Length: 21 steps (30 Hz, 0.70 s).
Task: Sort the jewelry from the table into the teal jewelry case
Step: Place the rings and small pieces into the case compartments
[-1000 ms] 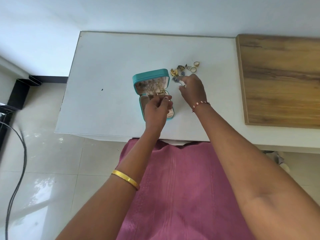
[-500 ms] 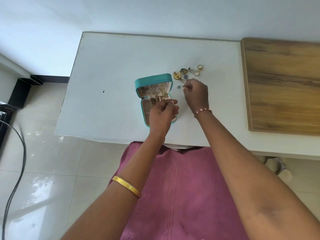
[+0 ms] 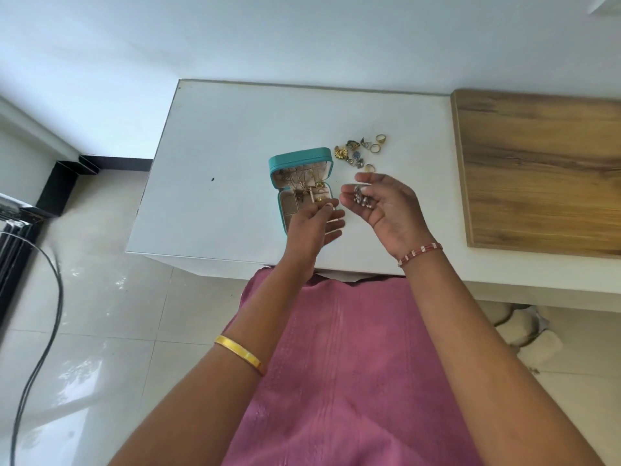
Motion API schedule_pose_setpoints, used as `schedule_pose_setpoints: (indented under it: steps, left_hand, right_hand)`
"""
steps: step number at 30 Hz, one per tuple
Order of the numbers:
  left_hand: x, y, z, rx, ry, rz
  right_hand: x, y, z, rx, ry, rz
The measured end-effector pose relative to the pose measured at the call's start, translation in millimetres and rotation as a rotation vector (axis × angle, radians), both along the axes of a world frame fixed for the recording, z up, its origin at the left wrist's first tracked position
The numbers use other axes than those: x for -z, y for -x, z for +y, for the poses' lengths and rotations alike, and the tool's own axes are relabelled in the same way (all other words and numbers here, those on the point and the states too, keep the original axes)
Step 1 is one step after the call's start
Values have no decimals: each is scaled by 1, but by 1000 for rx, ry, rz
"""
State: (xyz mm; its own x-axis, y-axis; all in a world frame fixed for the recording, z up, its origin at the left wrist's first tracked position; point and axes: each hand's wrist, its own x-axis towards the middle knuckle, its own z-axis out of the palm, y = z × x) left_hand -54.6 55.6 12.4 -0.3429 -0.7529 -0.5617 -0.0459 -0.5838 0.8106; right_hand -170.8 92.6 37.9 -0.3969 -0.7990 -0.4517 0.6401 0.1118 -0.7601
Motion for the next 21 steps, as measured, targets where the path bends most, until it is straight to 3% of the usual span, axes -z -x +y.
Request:
schedule_pose_setpoints:
  steps: [5,15,21]
  left_hand:
    - [3,-14,20,1,13,-39]
    - [10,-51,-4,-274,111,-125]
    - [16,-58,-40,-206,535,-336]
  right_hand:
    - [9,-9,11,-23,-159,42]
    - [26,-20,8,19,-319,163]
    - [27,-26,-13,-94,-376,314]
